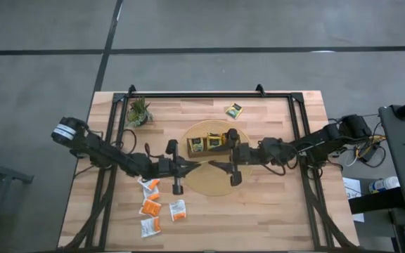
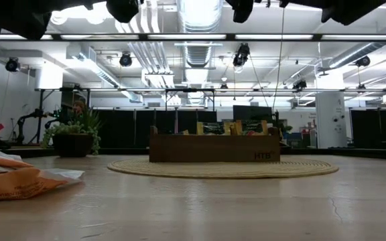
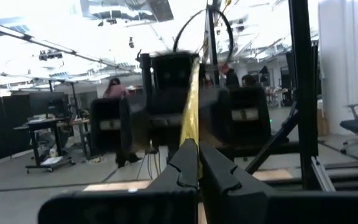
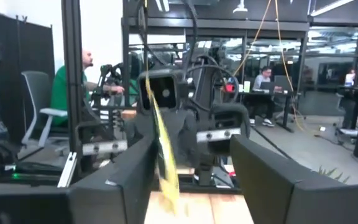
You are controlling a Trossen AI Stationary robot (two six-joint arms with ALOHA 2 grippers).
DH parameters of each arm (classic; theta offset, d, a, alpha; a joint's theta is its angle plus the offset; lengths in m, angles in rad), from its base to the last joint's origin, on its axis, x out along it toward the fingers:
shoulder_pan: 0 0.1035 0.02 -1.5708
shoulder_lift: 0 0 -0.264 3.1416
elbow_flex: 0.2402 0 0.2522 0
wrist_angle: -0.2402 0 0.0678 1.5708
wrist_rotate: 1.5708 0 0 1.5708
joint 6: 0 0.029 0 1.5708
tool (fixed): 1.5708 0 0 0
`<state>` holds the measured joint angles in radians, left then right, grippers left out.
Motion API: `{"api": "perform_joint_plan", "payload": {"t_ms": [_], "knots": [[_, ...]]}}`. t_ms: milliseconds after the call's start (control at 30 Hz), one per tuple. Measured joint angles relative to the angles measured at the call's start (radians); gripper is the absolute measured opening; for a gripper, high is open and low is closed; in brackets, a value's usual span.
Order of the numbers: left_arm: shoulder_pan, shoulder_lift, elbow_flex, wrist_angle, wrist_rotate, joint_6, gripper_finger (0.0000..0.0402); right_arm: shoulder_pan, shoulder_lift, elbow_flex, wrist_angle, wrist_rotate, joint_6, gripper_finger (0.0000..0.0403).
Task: Pick & Place Tea
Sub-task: Put the yellow tea bag into the middle section of the wooden organizer
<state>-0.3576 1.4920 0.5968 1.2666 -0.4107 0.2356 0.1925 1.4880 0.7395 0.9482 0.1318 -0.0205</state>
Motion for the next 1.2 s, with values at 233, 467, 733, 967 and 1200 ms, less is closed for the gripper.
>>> {"api": "perform_joint_plan", "payload": {"t_ms": [233, 467, 733, 967, 1200], "knots": [[0.0, -0.002, -0.004, -0.003, -0.005, -0.001, 0.0, -0.003, -0.007, 0.002, -0.027, -0.021, 0.012, 0.007], [0.0, -0.003, -0.004, -0.003, -0.041, -0.002, 0.0, -0.005, -0.006, 0.002, -0.031, -0.039, -0.008, 0.0012], [0.0, -0.004, -0.005, -0.011, -0.112, 0.016, 0.0008, -0.006, -0.006, 0.002, -0.034, -0.035, -0.008, 0.001], [0.0, -0.014, -0.005, -0.049, -0.116, 0.029, 0.0092, -0.006, -0.005, 0.001, -0.041, -0.035, -0.009, 0.0009], [-0.005, -0.077, -0.006, -0.124, -0.261, 0.038, 0.017, -0.018, -0.064, 0.001, -0.225, 0.02, -0.039, 0.0009]]}}
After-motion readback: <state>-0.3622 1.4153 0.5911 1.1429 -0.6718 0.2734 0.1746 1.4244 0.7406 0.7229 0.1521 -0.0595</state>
